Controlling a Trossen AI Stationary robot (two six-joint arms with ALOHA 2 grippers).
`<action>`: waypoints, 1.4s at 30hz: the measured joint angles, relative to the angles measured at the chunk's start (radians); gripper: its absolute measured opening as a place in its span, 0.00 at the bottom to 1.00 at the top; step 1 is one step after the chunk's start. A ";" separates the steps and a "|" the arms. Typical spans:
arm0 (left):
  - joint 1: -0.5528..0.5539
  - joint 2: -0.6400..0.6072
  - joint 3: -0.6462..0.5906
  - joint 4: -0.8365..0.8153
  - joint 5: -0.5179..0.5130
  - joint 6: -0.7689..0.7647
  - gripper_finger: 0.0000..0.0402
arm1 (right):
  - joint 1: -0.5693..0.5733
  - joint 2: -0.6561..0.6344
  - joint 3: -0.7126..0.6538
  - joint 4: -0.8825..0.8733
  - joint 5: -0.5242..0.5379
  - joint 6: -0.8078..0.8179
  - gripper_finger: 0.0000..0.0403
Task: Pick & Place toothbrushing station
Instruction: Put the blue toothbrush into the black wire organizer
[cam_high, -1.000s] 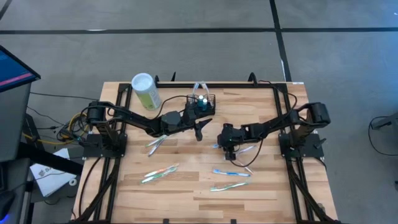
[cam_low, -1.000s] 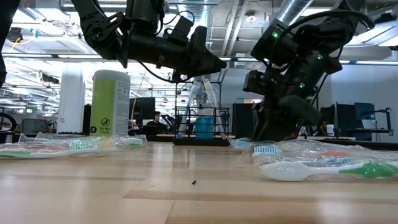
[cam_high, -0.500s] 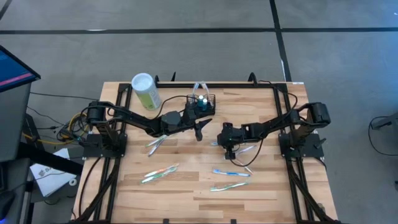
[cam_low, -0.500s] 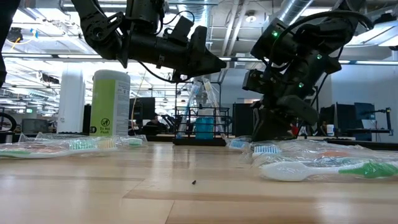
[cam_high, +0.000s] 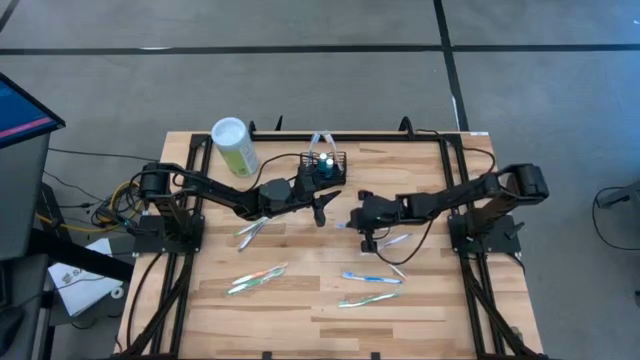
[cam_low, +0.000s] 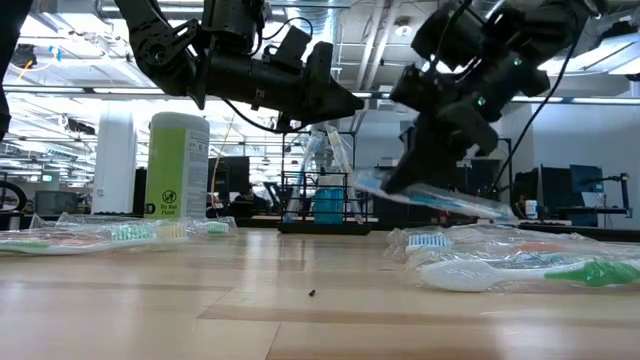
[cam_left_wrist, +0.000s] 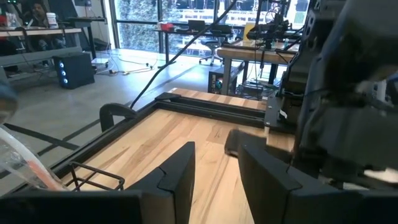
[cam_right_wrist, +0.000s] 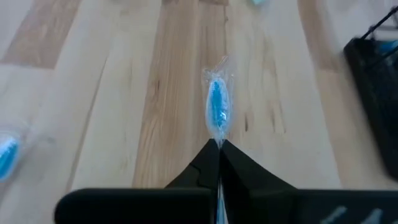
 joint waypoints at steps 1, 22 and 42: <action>0.000 0.000 0.000 0.000 0.000 0.000 0.29 | 0.000 -0.009 0.000 -0.001 0.000 -0.004 0.00; 0.000 0.000 0.000 0.001 0.000 0.007 0.29 | -0.043 -0.198 -0.153 0.219 -0.080 0.005 0.00; 0.000 0.000 -0.001 0.012 0.052 0.005 0.29 | -0.135 -0.287 -0.209 0.674 -0.107 0.031 0.00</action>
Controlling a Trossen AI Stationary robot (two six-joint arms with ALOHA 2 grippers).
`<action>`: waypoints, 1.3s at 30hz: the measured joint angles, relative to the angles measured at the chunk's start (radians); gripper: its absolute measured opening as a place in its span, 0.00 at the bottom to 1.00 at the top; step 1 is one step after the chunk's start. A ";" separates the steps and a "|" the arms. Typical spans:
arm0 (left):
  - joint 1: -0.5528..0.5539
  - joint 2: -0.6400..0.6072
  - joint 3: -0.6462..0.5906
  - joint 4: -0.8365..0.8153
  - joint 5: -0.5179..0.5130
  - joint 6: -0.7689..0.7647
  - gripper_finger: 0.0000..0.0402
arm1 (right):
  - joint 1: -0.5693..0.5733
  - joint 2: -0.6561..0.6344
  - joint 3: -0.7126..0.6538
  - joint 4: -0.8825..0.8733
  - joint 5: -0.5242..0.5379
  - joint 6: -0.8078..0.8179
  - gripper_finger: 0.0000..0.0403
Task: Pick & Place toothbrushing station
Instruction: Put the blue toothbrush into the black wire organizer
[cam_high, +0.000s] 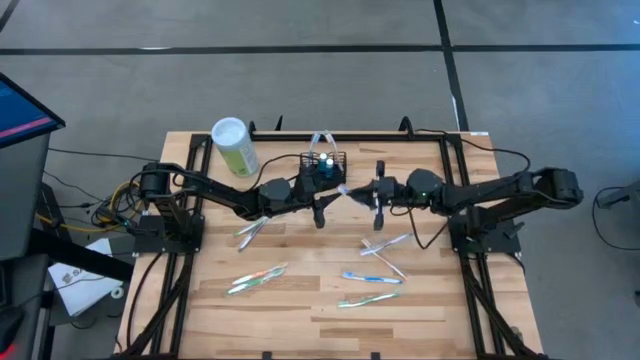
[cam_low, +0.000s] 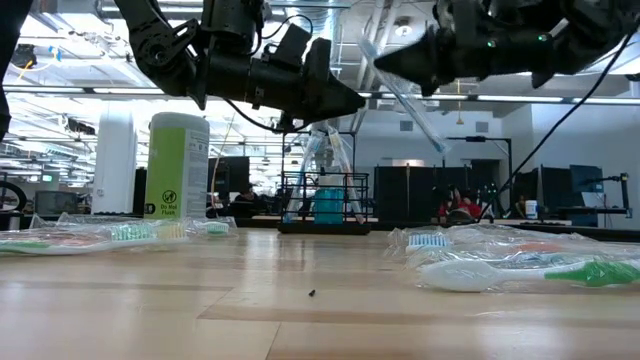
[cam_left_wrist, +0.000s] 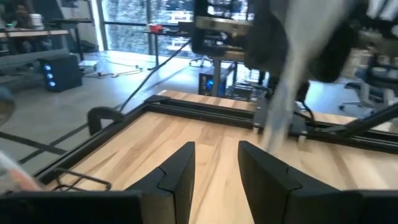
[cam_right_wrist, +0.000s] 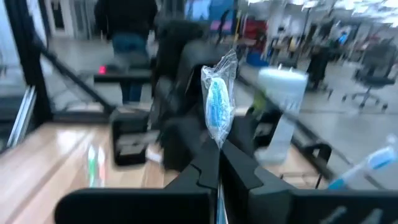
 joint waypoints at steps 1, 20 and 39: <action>0.000 0.000 0.000 0.006 0.005 0.000 0.29 | -0.005 0.009 0.000 0.028 -0.003 0.006 0.00; 0.000 -0.001 -0.001 0.146 0.097 -0.008 0.29 | -0.022 0.143 0.059 0.225 -0.035 0.029 0.00; 0.001 -0.001 0.000 0.243 0.152 -0.008 0.26 | -0.033 0.158 0.069 0.267 -0.074 0.037 0.00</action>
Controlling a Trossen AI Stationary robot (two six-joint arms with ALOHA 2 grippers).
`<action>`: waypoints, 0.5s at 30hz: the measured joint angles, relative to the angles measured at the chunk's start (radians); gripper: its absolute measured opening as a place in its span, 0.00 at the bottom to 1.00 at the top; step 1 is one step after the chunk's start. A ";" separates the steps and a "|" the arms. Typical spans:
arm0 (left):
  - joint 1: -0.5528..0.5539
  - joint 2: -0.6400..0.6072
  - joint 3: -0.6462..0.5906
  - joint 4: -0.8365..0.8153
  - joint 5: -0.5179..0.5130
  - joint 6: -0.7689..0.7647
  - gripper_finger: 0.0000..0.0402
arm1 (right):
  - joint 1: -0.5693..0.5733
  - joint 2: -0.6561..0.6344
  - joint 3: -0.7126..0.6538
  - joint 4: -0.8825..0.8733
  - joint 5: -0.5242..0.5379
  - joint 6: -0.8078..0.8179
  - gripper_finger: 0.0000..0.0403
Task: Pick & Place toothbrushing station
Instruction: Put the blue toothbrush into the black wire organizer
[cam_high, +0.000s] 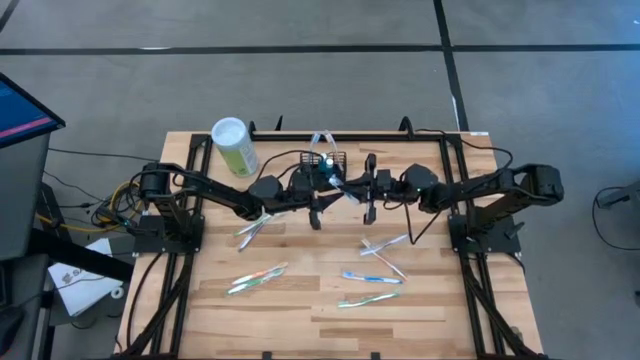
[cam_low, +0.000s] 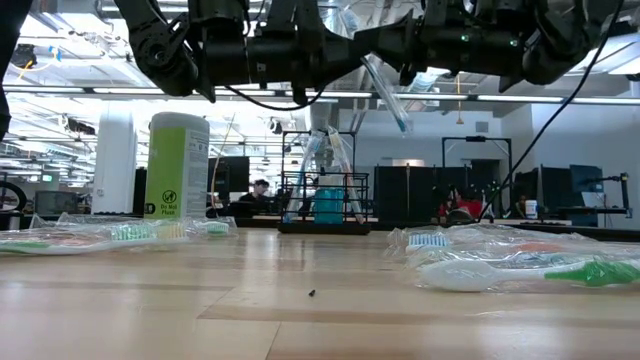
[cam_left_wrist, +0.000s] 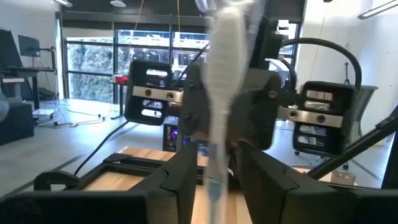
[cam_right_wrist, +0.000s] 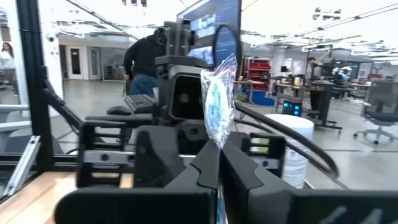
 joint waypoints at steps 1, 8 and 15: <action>0.001 0.000 0.000 0.003 0.000 0.000 0.24 | 0.000 0.000 0.000 0.000 0.000 0.000 0.00; 0.001 0.000 0.000 0.009 -0.001 0.012 0.05 | 0.000 0.000 0.000 -0.002 -0.002 0.007 0.00; 0.001 0.000 0.000 0.010 0.003 0.013 0.03 | 0.000 -0.002 0.000 -0.018 -0.002 0.007 0.00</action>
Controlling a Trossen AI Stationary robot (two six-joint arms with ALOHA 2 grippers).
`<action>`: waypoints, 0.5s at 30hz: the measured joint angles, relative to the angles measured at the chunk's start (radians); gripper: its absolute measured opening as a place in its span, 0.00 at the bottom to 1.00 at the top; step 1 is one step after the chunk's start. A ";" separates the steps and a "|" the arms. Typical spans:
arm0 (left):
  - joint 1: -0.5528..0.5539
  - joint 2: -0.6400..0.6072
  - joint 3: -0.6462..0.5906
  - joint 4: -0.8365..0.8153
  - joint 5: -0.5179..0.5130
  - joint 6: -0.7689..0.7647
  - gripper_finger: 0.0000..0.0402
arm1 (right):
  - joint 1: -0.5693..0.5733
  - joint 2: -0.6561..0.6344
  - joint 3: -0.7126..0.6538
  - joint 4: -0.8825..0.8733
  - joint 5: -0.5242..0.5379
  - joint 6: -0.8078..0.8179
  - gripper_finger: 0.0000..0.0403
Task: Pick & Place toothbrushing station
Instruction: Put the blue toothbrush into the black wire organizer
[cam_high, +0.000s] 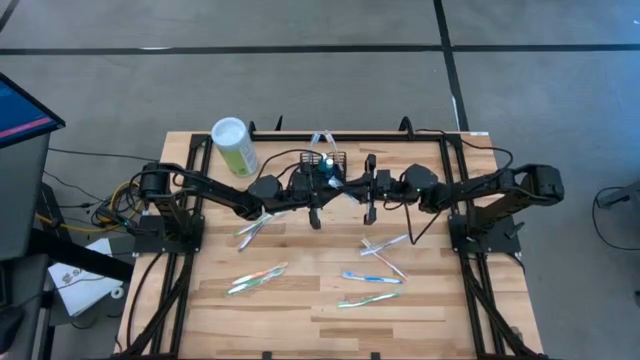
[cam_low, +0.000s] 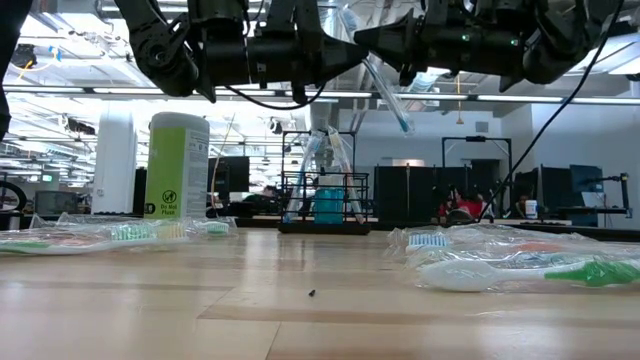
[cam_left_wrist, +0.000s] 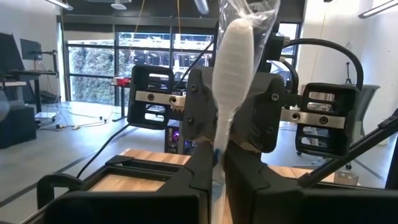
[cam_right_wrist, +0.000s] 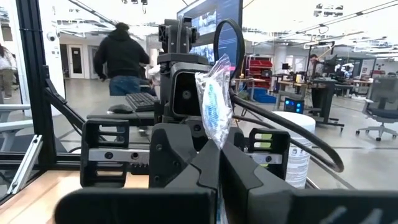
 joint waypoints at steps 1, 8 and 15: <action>0.000 0.000 0.000 -0.001 0.000 0.000 0.03 | 0.000 0.000 0.000 -0.002 0.000 -0.003 0.00; 0.000 0.000 0.000 -0.015 0.001 0.000 0.03 | -0.004 0.000 0.000 -0.014 0.000 -0.019 0.06; 0.033 -0.023 -0.019 -0.071 -0.005 -0.005 0.03 | -0.032 0.001 0.000 -0.017 0.004 -0.035 0.27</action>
